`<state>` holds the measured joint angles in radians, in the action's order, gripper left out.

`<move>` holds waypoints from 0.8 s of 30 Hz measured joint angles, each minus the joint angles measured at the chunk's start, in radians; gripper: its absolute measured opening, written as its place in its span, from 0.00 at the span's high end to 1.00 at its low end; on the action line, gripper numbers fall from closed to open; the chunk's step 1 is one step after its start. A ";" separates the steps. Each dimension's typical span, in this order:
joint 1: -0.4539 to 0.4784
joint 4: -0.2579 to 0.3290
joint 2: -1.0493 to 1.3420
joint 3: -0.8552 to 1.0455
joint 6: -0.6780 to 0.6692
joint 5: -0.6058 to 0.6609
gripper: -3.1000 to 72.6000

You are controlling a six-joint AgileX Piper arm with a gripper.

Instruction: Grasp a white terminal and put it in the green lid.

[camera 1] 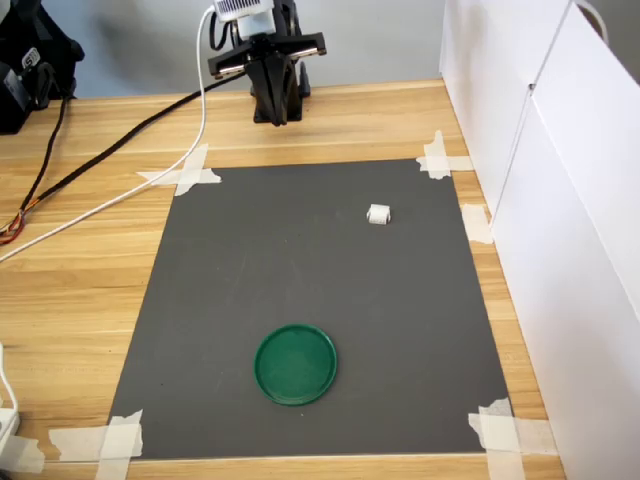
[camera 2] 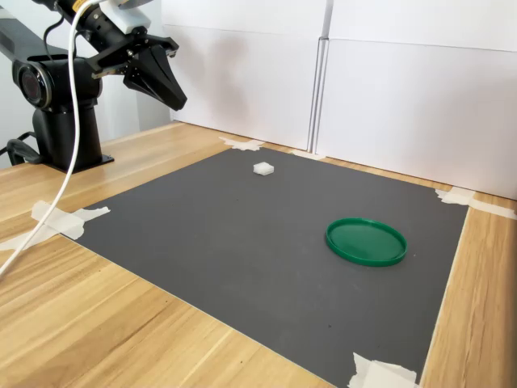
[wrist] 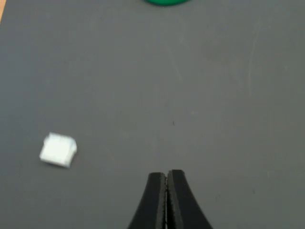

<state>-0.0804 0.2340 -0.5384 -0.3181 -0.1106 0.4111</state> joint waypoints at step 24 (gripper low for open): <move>-0.219 -0.078 -0.427 -0.335 -0.323 0.303 0.99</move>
<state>-0.2997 0.1561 -0.9658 -0.6534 -0.4331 0.7141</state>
